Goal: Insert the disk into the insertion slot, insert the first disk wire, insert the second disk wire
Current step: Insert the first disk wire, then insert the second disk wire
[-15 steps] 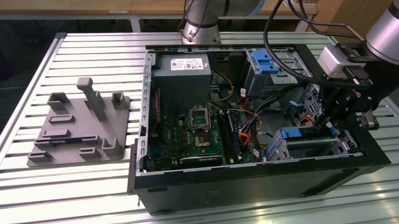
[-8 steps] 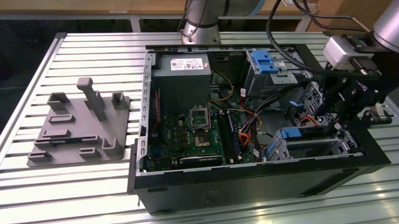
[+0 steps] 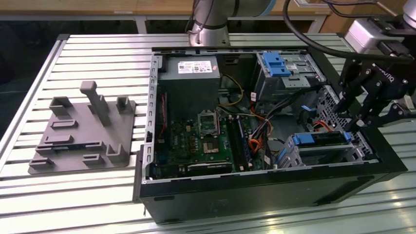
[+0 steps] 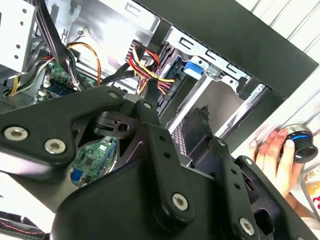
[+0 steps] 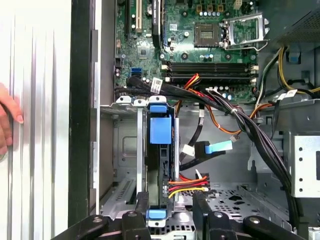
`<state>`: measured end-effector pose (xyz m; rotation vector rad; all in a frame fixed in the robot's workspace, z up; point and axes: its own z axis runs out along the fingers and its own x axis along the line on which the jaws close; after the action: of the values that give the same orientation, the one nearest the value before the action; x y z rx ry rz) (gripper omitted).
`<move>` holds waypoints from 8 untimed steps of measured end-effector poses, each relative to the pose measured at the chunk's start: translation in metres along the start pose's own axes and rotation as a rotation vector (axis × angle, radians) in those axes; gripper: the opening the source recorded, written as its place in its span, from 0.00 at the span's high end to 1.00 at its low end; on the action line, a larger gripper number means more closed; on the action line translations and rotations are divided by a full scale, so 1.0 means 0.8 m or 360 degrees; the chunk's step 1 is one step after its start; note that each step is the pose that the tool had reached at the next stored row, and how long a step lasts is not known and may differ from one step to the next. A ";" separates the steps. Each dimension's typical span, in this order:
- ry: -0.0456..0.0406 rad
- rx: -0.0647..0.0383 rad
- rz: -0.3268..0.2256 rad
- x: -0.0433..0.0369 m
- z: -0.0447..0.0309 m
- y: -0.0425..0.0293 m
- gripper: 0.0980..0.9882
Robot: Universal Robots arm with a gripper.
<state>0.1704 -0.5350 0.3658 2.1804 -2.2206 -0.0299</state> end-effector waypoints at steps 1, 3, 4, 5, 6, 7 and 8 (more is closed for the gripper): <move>-0.0002 0.0000 0.0000 0.000 -0.0002 0.0000 0.58; -0.0004 0.0000 0.0000 0.000 -0.0001 0.0000 0.58; -0.0004 0.0000 0.0000 0.000 -0.0002 0.0000 0.58; -0.0004 0.0000 0.0000 0.000 -0.0001 0.0000 0.58; -0.0004 0.0000 0.0000 0.000 -0.0002 0.0000 0.58; -0.0004 0.0000 0.0000 0.000 -0.0001 0.0000 0.58; -0.0004 0.0000 0.0000 0.000 -0.0001 0.0000 0.58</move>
<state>0.1704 -0.5350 0.3659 2.1818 -2.2220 -0.0331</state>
